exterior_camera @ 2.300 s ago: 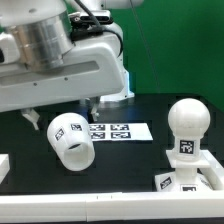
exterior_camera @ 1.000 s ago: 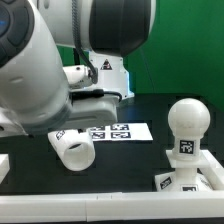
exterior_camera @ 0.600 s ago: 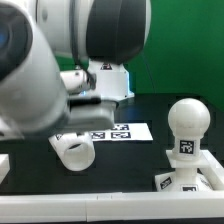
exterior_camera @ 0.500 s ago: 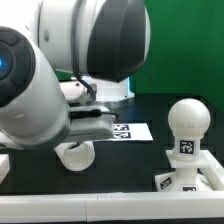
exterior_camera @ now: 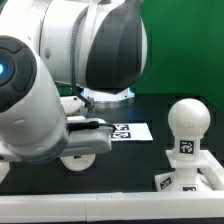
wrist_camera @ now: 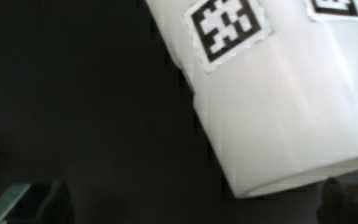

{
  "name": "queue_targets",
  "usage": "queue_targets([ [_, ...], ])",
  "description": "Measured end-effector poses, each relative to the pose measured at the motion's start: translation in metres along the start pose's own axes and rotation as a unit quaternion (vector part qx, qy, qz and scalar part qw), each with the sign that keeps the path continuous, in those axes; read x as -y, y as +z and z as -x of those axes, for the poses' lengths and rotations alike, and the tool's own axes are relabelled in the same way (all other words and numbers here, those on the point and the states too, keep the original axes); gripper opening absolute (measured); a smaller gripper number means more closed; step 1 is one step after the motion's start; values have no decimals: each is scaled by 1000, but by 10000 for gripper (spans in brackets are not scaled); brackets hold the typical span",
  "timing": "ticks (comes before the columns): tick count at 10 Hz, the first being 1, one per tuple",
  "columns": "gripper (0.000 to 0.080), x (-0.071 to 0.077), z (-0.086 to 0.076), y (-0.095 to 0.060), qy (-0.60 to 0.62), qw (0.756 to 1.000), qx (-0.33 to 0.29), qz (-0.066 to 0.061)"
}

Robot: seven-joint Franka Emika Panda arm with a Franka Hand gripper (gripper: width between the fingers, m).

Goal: Assemble lamp

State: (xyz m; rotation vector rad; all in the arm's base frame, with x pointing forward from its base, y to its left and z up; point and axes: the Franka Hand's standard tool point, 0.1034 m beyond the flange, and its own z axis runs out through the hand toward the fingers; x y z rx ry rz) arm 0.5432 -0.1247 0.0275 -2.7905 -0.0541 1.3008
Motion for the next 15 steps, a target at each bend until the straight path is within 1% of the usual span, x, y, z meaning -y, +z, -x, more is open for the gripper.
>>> queue_targets([
  [3,698,-1,1,12,1,1000,8,-3],
  [6,687,-1,1,13,1,1000,8,-4],
  [8,335,-1,1,13,1,1000,9,-4],
  [9,200,-1,1,13,1,1000,9,-4],
  [10,200,-1,1,14,1,1000,9,-4],
  [11,46,-2,1,14,2,1000,9,-4],
  [14,37,-1,1,13,1,1000,10,-4],
  [15,37,1,2,8,1,1000,9,-3],
])
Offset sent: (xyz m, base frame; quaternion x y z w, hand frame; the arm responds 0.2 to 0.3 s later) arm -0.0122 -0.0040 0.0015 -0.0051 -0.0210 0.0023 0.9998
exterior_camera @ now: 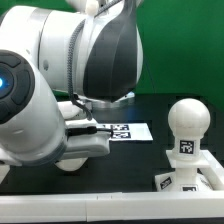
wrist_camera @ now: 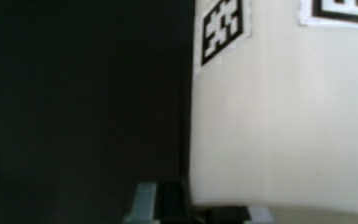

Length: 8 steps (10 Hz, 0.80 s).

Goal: Assemble lamp

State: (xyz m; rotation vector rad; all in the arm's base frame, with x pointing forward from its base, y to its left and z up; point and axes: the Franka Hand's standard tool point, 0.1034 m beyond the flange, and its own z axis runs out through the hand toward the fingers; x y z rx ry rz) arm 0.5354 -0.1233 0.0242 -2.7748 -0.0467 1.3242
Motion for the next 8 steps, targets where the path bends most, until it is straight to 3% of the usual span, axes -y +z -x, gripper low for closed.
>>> queue_targets([
  [2,37,9,6,-19,-6,1000,-10,3],
  [4,38,16,33,-63,-10,999,-40,0],
  [6,38,24,59,-108,-11,995,-98,-12],
  [7,38,23,58,-124,-11,989,-149,-8],
  [8,38,19,54,-127,-8,980,-200,0],
])
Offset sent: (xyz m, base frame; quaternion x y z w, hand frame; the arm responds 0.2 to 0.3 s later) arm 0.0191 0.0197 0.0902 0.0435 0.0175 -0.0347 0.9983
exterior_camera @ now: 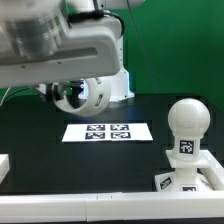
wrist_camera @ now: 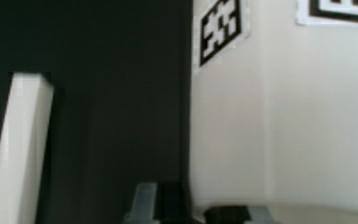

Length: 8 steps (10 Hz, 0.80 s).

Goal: Assemble lamp

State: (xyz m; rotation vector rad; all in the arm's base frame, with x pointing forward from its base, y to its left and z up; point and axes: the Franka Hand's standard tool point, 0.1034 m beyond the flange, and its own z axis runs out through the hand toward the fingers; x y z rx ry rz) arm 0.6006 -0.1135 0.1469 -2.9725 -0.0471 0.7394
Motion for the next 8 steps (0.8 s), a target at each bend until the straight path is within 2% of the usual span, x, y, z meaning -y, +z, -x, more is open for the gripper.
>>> queue_targets([
  [2,38,-4,1,2,3,998,-54,8],
  [3,38,-4,-4,-6,5,995,-98,13],
  [4,38,10,-2,-25,15,993,-119,2],
  [5,38,25,-13,-59,16,982,-186,2],
  [6,38,38,-19,-84,17,968,-248,9],
  [7,38,50,-20,-97,24,958,-284,12],
  [8,38,57,-23,-105,21,948,-317,17],
])
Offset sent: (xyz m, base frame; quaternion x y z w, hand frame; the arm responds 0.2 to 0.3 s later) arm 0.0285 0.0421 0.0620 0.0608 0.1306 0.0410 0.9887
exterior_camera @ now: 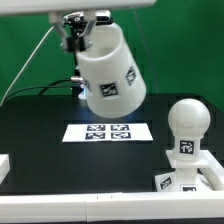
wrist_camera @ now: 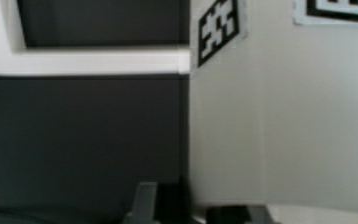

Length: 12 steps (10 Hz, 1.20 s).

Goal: Assemble lamp

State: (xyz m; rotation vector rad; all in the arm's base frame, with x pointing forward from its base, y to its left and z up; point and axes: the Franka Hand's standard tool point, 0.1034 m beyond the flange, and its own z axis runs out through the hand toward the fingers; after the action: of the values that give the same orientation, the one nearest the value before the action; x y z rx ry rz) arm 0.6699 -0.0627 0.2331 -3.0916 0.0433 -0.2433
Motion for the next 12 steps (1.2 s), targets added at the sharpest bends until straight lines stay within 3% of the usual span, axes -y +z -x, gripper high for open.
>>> queue_targets([
  [2,38,-9,0,7,1,998,-58,9],
  [3,38,-9,-7,3,-1,994,-104,19],
  [6,38,15,-10,-22,-11,984,-174,24],
  [7,38,32,-12,-25,2,984,-177,19],
  [8,38,58,-11,-24,-3,984,-177,17],
  [10,38,97,-4,-14,1,986,-164,9],
  [11,38,110,-2,-13,4,987,-162,5],
  [12,38,108,-4,-12,-8,986,-166,7],
])
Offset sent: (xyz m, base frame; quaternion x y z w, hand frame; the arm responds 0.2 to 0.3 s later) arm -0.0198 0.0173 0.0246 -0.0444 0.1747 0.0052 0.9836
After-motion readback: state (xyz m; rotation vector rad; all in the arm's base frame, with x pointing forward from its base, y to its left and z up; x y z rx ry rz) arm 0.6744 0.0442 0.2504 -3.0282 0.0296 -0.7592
